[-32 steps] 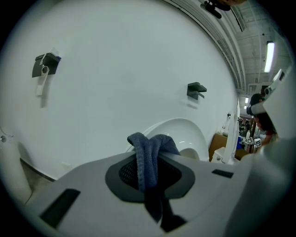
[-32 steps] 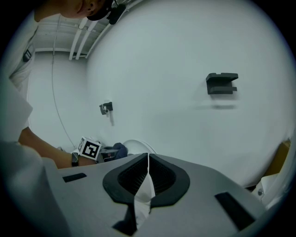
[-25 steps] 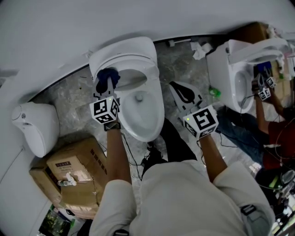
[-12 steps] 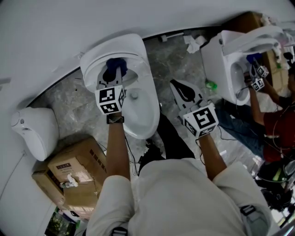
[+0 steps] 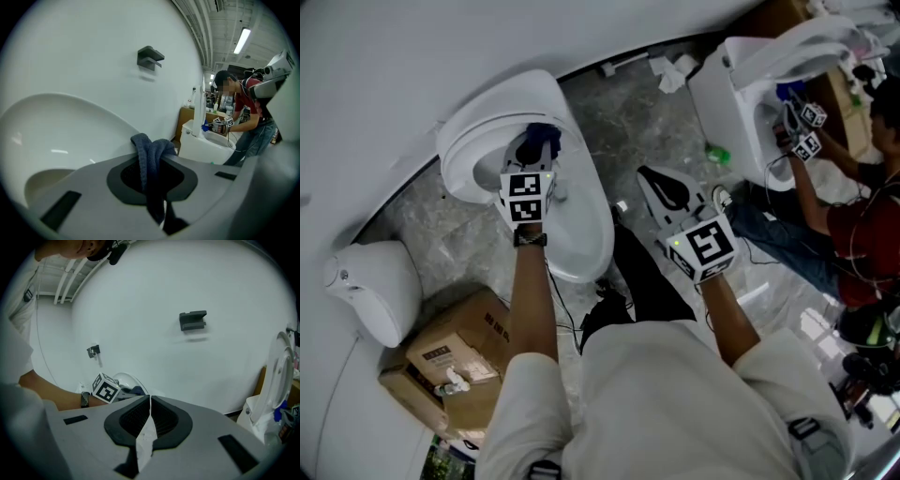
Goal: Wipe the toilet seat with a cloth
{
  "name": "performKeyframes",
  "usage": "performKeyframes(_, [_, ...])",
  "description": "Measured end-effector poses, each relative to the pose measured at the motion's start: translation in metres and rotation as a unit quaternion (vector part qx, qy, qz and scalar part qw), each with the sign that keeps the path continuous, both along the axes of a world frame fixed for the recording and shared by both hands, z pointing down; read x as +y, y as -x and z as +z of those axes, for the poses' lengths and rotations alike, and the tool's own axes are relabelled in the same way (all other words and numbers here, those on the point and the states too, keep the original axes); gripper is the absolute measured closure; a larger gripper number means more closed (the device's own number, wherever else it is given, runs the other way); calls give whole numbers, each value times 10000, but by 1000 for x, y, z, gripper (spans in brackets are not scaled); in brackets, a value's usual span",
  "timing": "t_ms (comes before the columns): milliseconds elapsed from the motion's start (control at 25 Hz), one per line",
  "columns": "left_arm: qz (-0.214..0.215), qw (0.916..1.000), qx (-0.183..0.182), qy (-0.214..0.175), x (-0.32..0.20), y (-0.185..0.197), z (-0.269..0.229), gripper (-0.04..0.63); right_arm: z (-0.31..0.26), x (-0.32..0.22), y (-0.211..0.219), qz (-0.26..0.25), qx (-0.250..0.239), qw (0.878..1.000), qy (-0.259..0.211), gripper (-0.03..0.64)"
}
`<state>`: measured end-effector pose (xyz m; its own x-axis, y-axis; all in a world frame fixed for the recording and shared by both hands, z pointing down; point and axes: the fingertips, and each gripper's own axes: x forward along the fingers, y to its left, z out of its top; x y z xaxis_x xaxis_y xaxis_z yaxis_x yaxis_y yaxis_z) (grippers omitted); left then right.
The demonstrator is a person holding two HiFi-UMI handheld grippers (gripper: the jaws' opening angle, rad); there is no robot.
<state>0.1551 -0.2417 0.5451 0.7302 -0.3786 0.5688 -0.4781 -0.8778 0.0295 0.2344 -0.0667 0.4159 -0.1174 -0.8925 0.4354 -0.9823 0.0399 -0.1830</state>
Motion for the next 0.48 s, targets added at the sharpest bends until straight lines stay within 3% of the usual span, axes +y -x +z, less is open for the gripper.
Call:
performKeyframes(200, [-126, 9991, 302, 265, 6, -5, 6, 558, 12, 11, -5, 197, -168, 9996, 73, 586])
performKeyframes(480, [332, 9993, 62, 151, 26, -17, 25, 558, 22, 12, 0, 224, -328, 9991, 139, 588])
